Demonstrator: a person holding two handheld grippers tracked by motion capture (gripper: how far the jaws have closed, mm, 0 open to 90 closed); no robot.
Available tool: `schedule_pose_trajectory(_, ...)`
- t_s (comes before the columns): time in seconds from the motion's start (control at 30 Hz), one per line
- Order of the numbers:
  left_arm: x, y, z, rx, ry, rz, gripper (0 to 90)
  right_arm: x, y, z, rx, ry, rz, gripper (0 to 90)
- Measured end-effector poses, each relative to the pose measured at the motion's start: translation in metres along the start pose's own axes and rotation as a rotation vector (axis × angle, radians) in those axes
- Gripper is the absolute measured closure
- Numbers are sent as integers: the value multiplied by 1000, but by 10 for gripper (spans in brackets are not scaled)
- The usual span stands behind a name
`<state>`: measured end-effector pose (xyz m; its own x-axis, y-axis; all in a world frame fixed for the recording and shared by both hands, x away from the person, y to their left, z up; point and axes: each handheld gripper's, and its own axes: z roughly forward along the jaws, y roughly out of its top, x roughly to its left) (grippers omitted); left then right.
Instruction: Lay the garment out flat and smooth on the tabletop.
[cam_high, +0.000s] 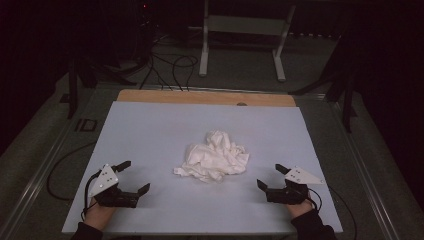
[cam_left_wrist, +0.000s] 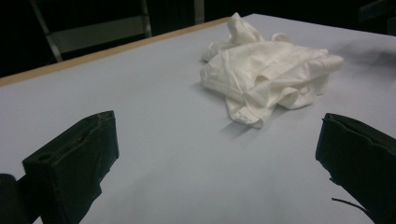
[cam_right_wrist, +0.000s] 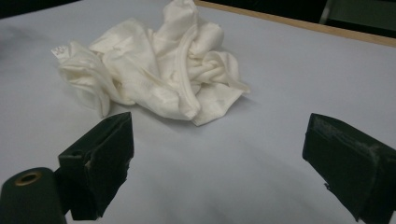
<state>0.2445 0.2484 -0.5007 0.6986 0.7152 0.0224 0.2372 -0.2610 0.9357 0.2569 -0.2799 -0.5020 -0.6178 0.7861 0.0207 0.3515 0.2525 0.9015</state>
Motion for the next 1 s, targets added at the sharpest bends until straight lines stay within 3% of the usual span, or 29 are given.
schedule_pose_trajectory(0.5, 0, 0, 3, 19, -15, 3, 0, -2, -3, 1, 4, -22, -2, 90)
schedule_pose_trajectory(0.9, 7, 14, -3, 35, -28, 3, 0, -1, -2, 0, 1, -21, -3, 90)
schedule_pose_trajectory(1.0, 10, 17, -5, 30, -44, -19, 0, 0, -2, 0, 2, -20, -1, 91)
